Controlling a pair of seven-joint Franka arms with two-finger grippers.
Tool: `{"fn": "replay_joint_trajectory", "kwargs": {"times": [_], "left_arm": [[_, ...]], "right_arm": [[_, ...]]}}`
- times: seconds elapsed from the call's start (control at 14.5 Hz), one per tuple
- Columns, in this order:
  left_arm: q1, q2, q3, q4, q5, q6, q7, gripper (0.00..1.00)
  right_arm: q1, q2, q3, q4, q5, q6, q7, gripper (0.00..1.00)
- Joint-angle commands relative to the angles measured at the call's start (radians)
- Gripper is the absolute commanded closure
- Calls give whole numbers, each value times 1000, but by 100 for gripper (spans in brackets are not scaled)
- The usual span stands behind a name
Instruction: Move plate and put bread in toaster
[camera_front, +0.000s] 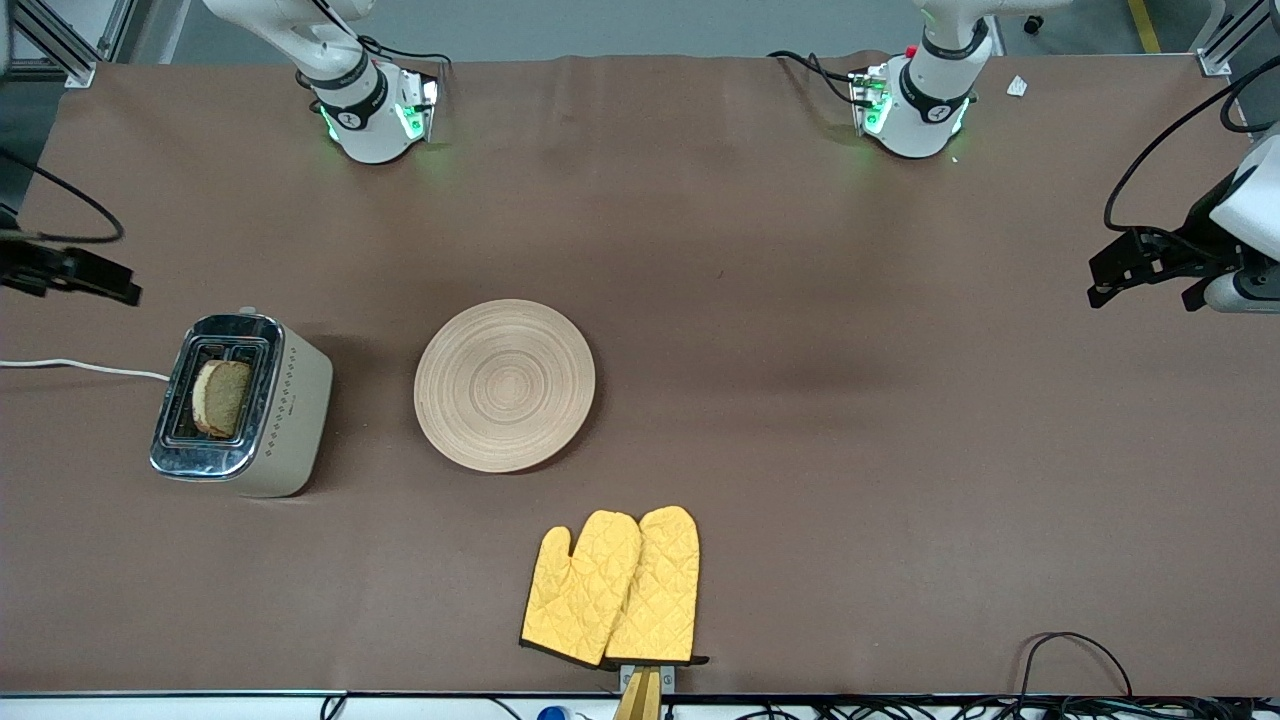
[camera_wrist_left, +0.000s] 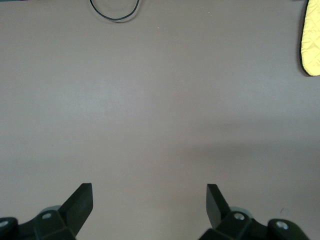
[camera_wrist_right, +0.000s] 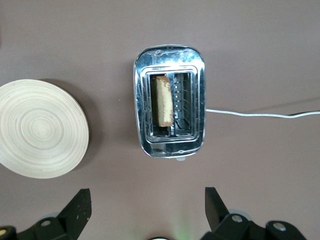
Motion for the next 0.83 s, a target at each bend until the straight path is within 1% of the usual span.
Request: {"fn": "replay_joint_trajectory", "kwargs": {"times": [0.0, 0.14, 0.28, 0.41, 0.76], "left_arm": [[2, 5, 0, 11, -7, 6, 6, 0], [3, 5, 0, 11, -7, 8, 9, 0], [5, 5, 0, 11, -5, 17, 13, 0], [-3, 5, 0, 12, -1, 27, 9, 0], [-5, 22, 0, 38, 4, 26, 4, 0]], "right_arm": [[-27, -70, 11, -56, 23, -2, -60, 0], [-27, -125, 13, -116, 30, -8, -61, 0], [-19, -133, 19, -129, 41, -6, -61, 0], [-18, -146, 22, -170, 53, 3, -59, 0], [-10, -157, 20, -176, 57, -3, -59, 0]]}}
